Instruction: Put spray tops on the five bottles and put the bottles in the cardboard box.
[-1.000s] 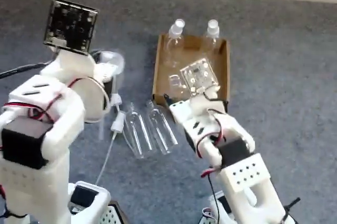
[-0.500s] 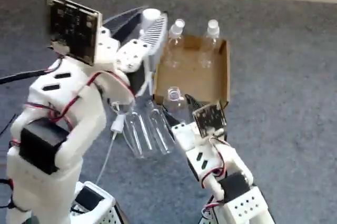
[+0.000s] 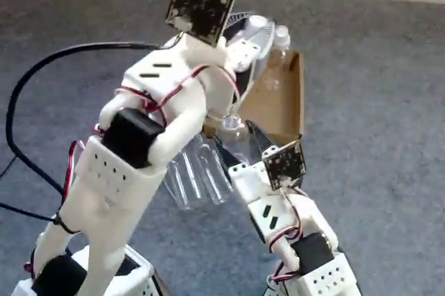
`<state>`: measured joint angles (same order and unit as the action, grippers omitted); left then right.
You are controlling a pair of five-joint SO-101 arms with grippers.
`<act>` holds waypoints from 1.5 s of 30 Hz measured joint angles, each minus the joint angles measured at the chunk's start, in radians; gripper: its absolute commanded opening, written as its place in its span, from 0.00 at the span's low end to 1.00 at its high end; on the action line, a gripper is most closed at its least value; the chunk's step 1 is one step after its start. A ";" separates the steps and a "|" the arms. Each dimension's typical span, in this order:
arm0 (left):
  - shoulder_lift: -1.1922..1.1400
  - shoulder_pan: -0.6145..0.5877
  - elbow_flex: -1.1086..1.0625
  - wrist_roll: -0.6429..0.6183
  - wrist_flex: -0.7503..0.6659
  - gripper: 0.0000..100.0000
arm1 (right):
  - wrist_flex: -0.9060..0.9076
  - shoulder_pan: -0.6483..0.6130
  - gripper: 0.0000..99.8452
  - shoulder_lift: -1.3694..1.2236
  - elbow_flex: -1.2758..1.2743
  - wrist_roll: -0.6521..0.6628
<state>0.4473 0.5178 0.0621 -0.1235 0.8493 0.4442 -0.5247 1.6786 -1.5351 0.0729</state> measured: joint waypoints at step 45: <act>0.123 0.002 -0.341 0.044 0.153 0.14 | 0.000 0.015 0.00 0.000 0.000 -0.002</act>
<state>0.5700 0.5194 -0.2785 -0.0790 1.0027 0.4442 -0.5094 1.6786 -1.5351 0.0713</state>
